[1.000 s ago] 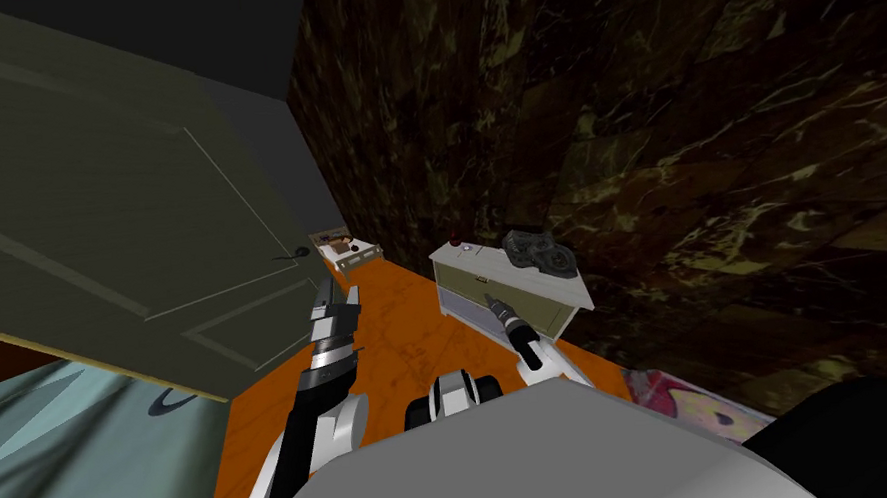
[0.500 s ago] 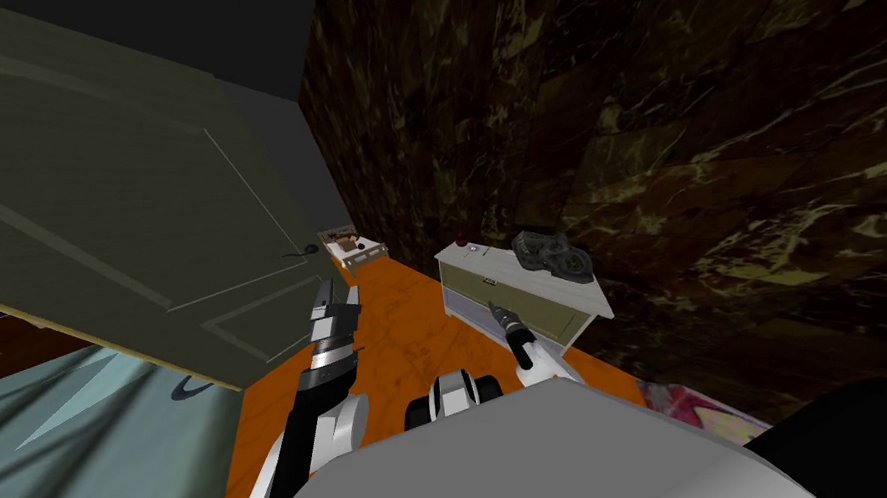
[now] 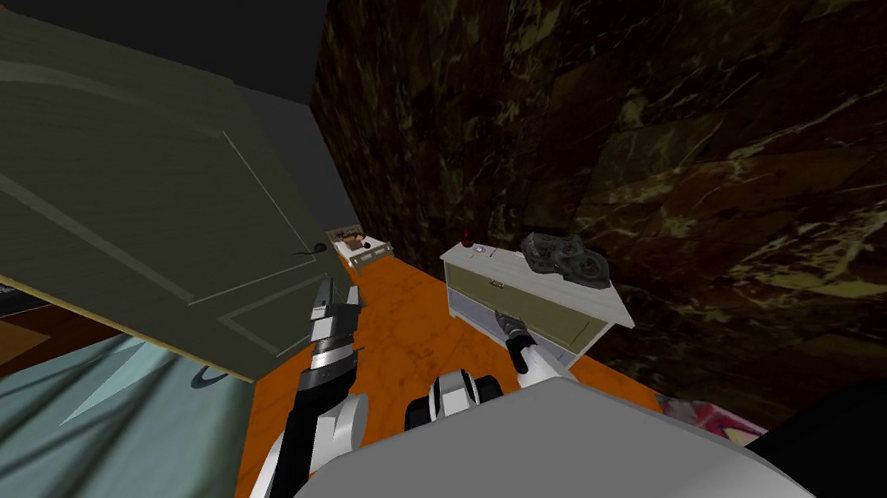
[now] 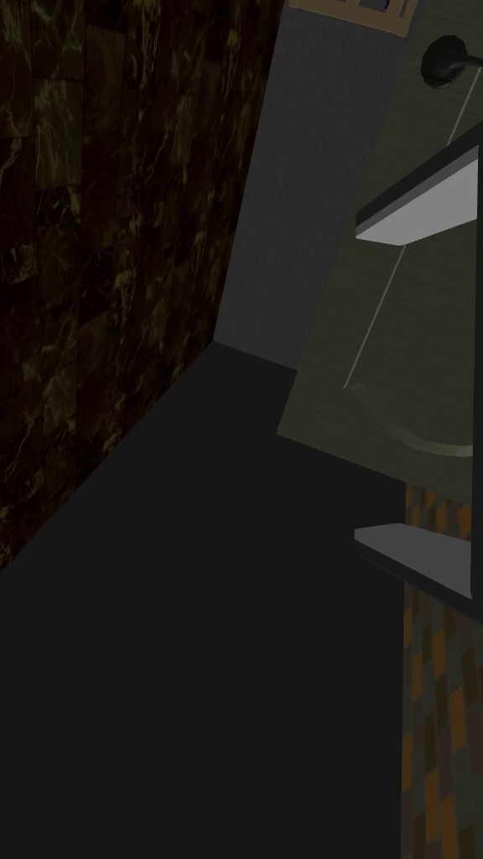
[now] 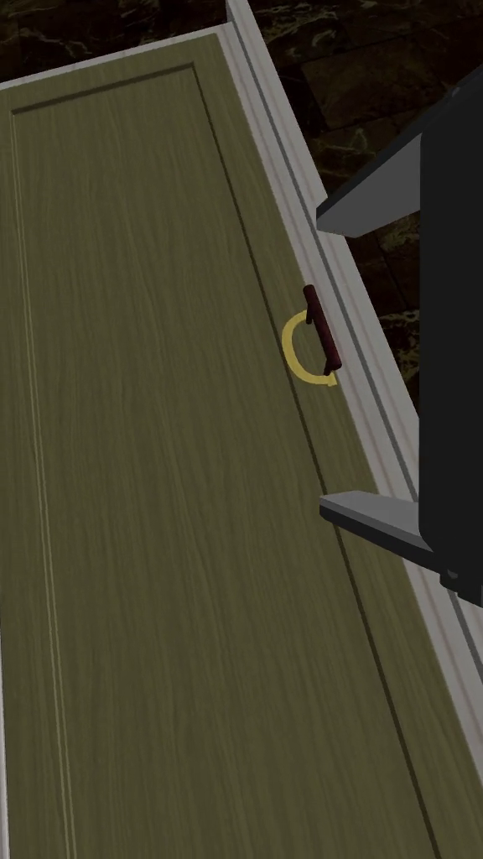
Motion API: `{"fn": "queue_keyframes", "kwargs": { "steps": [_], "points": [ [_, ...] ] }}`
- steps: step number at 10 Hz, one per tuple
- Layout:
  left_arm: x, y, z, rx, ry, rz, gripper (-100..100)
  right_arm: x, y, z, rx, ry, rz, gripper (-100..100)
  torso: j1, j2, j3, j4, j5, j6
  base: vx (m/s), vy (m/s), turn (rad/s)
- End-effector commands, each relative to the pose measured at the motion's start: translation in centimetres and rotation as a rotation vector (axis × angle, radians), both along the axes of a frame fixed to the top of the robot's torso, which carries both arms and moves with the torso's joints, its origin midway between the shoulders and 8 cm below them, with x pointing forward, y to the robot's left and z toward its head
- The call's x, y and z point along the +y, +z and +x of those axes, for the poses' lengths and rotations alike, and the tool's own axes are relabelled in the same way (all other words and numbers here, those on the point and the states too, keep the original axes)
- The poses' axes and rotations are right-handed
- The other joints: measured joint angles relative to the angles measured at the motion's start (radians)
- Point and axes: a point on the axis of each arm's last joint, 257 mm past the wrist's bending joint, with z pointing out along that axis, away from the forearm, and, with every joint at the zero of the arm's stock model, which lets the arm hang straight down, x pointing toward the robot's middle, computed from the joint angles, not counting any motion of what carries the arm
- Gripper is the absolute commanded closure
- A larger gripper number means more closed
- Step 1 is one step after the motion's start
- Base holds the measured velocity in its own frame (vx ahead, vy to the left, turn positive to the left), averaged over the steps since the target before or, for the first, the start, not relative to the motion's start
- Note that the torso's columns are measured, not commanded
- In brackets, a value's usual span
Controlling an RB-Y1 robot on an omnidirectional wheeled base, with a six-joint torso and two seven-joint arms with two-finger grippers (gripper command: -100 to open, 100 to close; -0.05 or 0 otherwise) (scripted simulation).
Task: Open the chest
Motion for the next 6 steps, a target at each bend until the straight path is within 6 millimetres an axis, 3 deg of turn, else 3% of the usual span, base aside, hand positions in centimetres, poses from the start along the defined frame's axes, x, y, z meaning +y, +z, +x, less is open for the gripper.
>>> {"fn": "queue_keyframes", "kwargs": {
  "steps": [1,6],
  "points": [
    [0.0,0.0,0.0,0.000,0.000,0.000,0,-1.9,-1.8,-1.3,0.079,-0.038,-0.109,-100,0.000,-0.001,0.000,0.000,0.000,0.000,0.057,0.023,0.064],
    [0.0,0.0,0.0,0.000,0.000,0.000,0,-5.2,-4.2,-4.0,0.204,-0.105,-0.289,-100,0.000,0.001,0.001,0.000,0.000,0.000,0.049,0.021,0.056]
  ]
}}
